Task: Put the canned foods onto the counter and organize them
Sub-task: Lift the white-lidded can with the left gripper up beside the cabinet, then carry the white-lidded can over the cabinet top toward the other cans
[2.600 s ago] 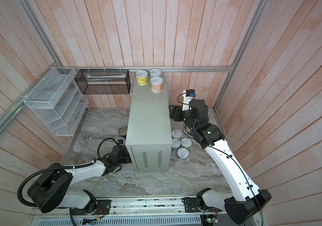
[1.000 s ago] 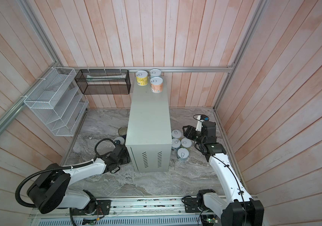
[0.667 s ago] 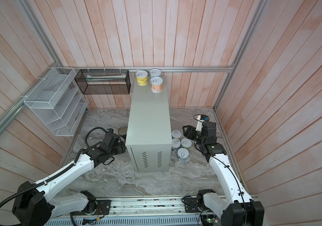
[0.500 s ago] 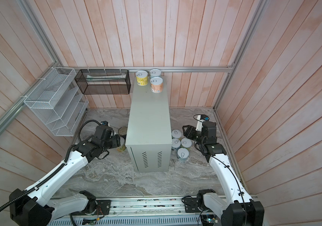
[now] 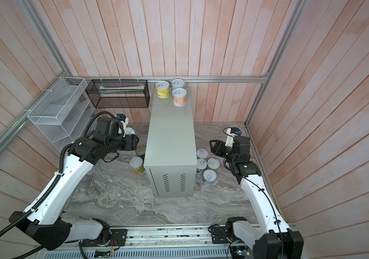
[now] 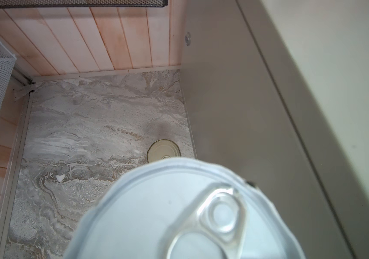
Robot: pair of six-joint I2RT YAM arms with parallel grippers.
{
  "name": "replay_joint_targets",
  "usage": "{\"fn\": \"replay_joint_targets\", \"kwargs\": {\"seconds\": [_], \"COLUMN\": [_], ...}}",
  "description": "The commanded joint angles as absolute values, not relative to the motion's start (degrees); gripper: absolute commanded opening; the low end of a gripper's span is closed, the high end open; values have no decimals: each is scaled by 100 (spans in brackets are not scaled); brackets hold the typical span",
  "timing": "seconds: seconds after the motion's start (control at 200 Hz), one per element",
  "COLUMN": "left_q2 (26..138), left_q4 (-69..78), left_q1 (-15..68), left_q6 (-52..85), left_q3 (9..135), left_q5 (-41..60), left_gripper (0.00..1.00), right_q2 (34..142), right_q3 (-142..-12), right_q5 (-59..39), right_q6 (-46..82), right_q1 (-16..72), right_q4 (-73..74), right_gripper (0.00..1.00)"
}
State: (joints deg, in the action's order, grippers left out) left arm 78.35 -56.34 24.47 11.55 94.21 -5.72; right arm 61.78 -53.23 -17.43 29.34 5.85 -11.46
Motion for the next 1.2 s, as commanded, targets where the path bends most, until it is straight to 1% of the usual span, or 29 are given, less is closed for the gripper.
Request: {"fn": "replay_joint_targets", "kwargs": {"seconds": [0.0, 0.185, 0.425, 0.505, 0.695, 1.055, 1.195], "left_q2": [7866, 8223, 9102, 9317, 9579, 9928, 10043], "left_q4": [-5564, -5520, -5871, -5903, -5837, -5616, -5559], "left_q1": [2432, 2598, 3216, 3303, 3401, 3586, 3613], "left_q6": [883, 683, 305, 264, 253, 188, 149], "left_q3": [10077, 10888, 12118, 12415, 12636, 12515, 12512], "left_q5": [-158, -125, -538, -515, -385, -368, -413], "left_gripper": [0, 0, 0, 0, 0, 0, 16], "right_q2": [6228, 6227, 6076, 6048, 6003, 6152, 6227], "right_q3": [-5492, -5582, -5640, -5727, -5912, -6200, -6215], "right_q5": [-1880, -1914, -1835, -1770, -1661, -1767, -1819], "right_q6": [2865, 2822, 2840, 2758, 2636, 2637, 2645], "right_q1": [554, 555, 554, 554, 554, 558, 554], "right_q4": [-967, -1007, -983, -1053, -1145, -1080, -1071], "right_gripper": [62, 62, 62, 62, 62, 63, 65]}}
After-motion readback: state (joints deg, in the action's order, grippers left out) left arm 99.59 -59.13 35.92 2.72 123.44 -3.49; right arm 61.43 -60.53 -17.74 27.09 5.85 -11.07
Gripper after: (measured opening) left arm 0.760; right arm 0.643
